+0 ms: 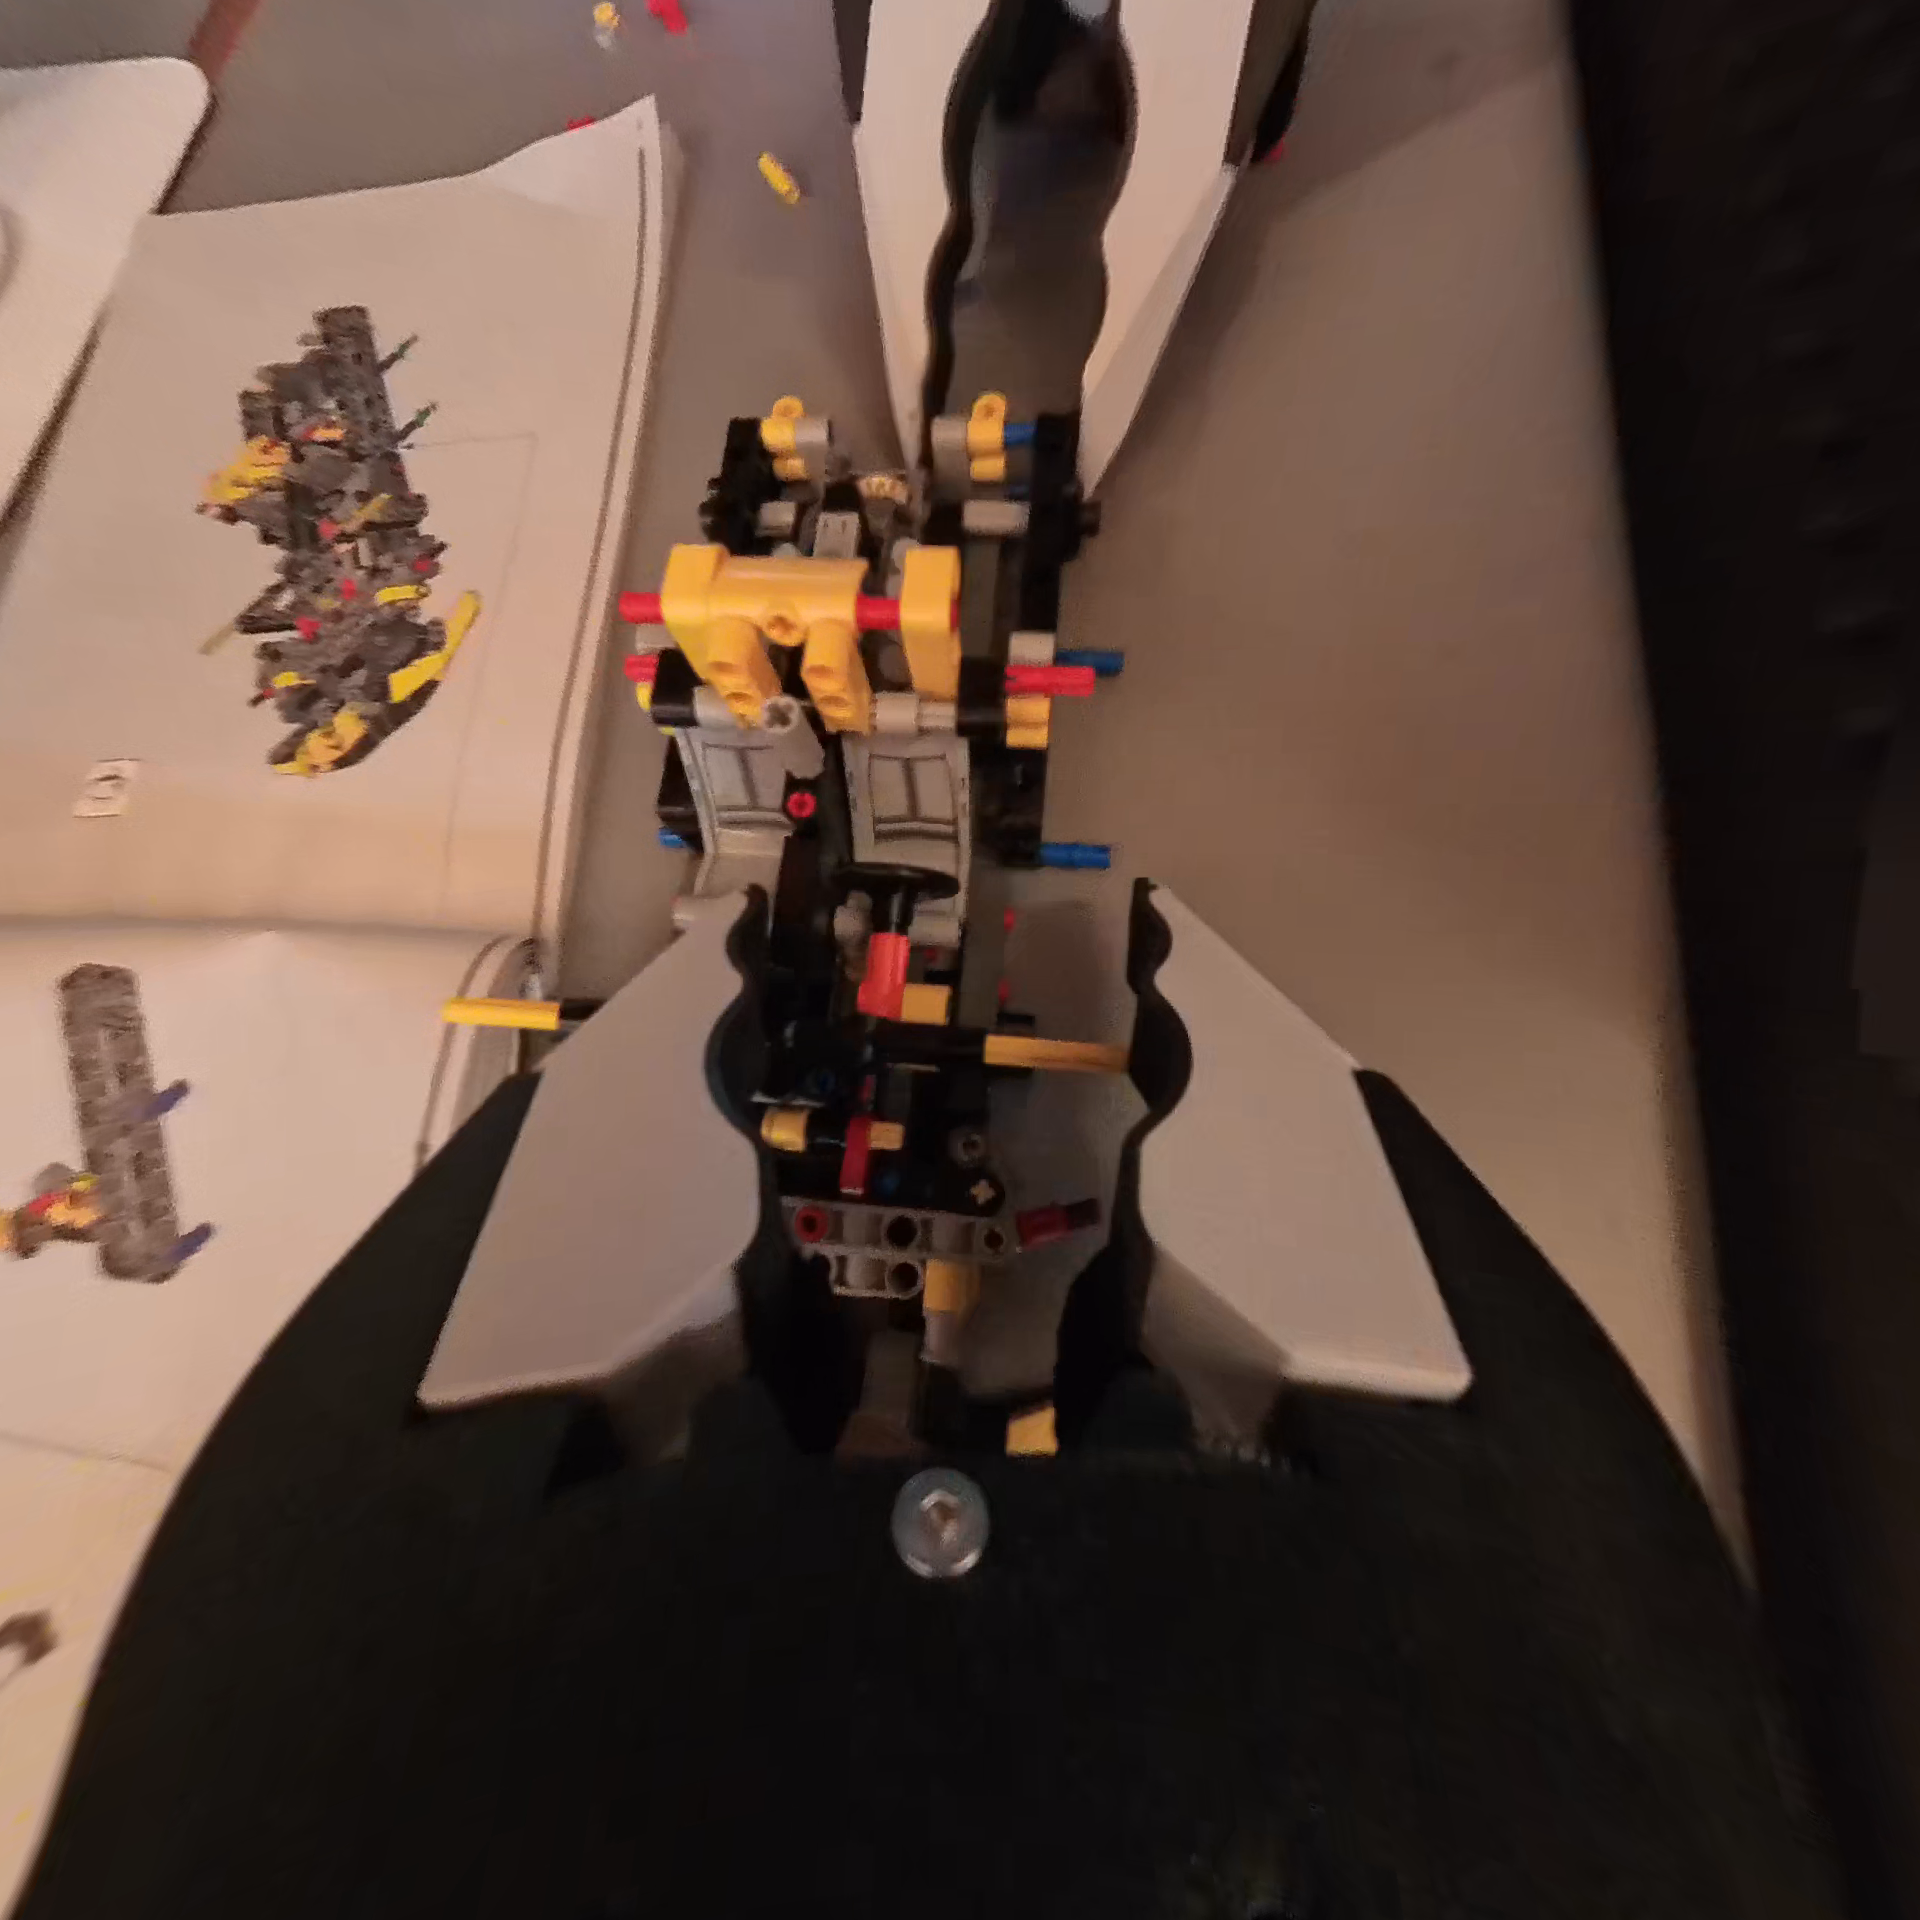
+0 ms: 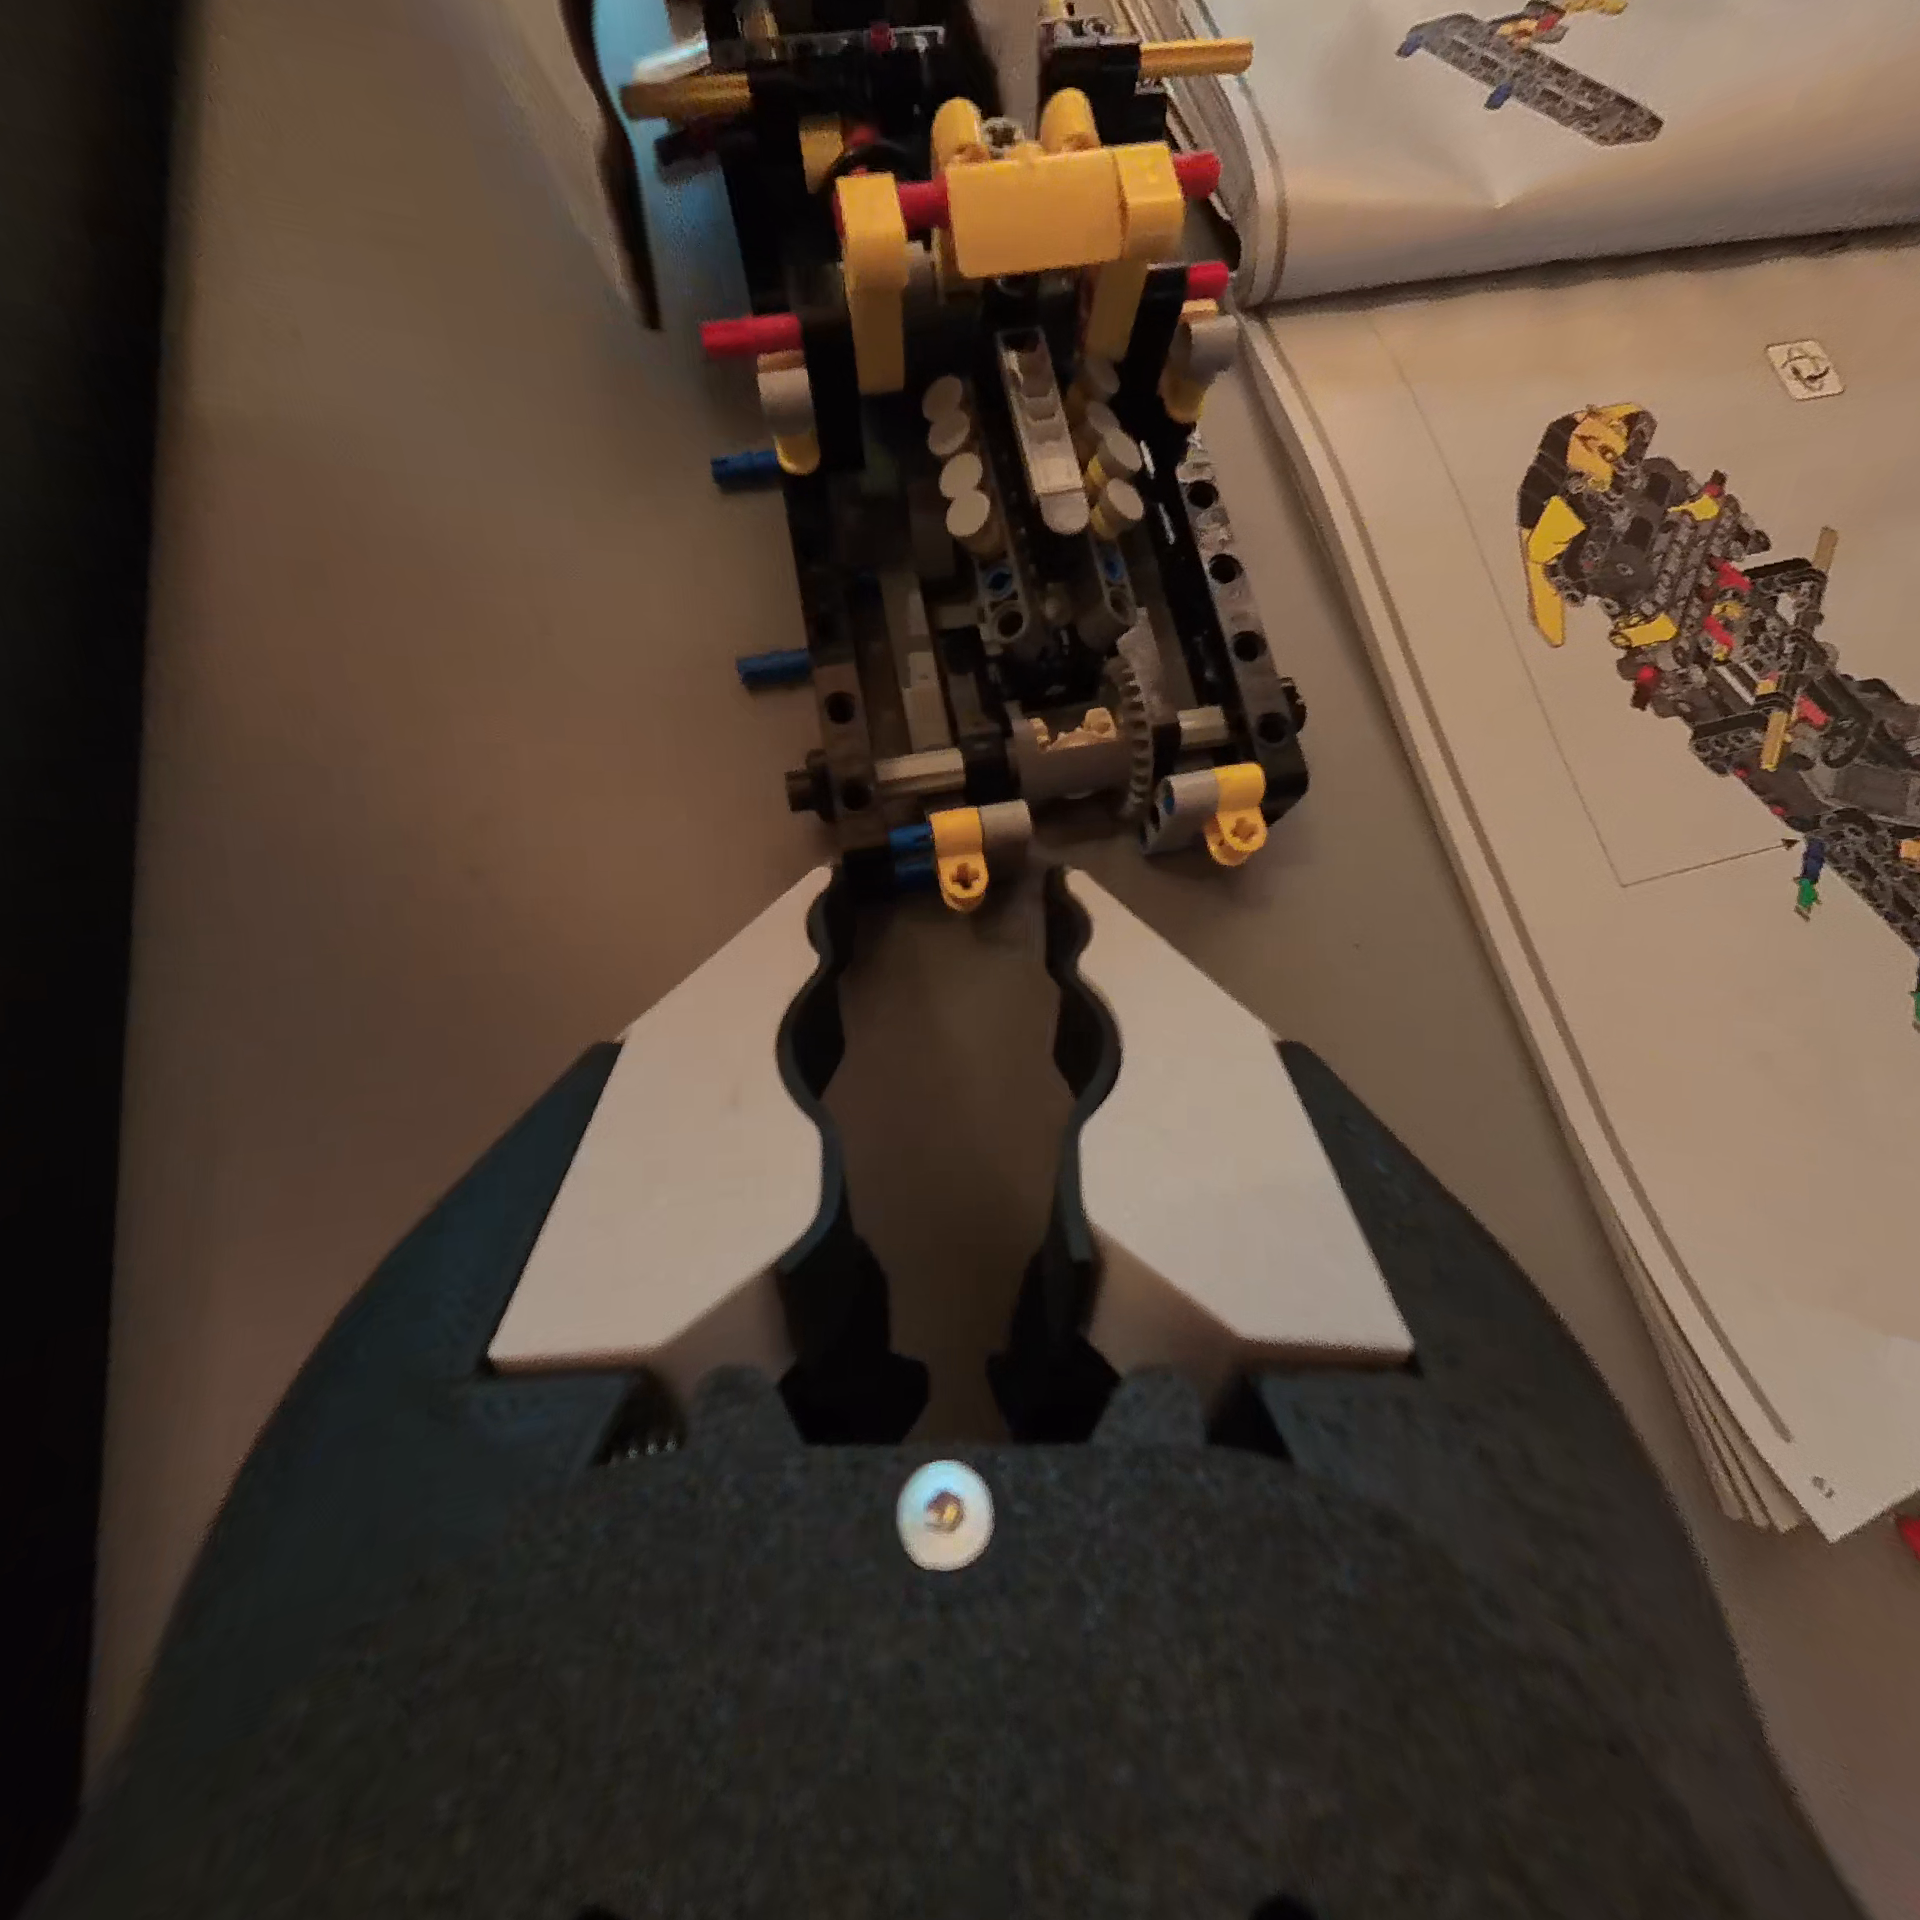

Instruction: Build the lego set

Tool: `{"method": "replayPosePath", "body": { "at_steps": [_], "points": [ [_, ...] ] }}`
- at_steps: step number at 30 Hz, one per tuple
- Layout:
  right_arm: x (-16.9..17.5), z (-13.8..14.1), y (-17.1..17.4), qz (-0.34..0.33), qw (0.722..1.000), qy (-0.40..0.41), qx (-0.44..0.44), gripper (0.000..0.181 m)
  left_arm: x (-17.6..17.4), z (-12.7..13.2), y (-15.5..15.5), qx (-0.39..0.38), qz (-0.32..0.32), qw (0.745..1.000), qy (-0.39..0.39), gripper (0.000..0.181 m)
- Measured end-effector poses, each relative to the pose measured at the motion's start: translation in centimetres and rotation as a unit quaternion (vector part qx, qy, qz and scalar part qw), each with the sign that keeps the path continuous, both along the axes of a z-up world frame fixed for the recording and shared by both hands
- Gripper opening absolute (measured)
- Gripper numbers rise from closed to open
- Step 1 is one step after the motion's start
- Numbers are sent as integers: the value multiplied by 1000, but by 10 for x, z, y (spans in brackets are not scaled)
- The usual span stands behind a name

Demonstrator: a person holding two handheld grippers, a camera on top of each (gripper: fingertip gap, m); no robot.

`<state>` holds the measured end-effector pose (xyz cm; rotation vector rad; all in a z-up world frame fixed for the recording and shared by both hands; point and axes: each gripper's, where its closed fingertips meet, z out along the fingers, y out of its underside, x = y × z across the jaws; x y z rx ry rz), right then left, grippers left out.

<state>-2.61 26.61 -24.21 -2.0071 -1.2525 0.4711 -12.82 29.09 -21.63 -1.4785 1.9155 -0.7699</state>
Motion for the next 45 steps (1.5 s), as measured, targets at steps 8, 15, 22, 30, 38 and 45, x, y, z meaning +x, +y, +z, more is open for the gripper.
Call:
{"method": "replayPosePath", "body": {
  "at_steps": [8, 15, 22, 30, 38, 45],
  "points": [
    [11, 17, -3, -15, 999, 30, 14, 57, -19, 32, 25, -84, 6, 995, -52, 69],
    [-30, 36, 9, -16, 999, -15, 29, 90, -39, 1, 35, -37, -2, 999, 30, 79],
    [-49, 11, 30, 16, 994, -103, -20, 105, -33, -7, 37, 8, 1, 999, 31, 83],
    [-55, 10, 50, 20, 992, -122, 15, 97, -24, -8, 42, 31, 21, 999, 16, 83],
    [-57, 4, 55, 26, 987, -160, 10, 94, -22, -15, 35, 60, 5, 998, 20, 68],
    [-56, 2, 55, 15, 990, -140, -5, 89, -19, -18, 33, 65, 7, 998, 22, 64]
  ]
}}
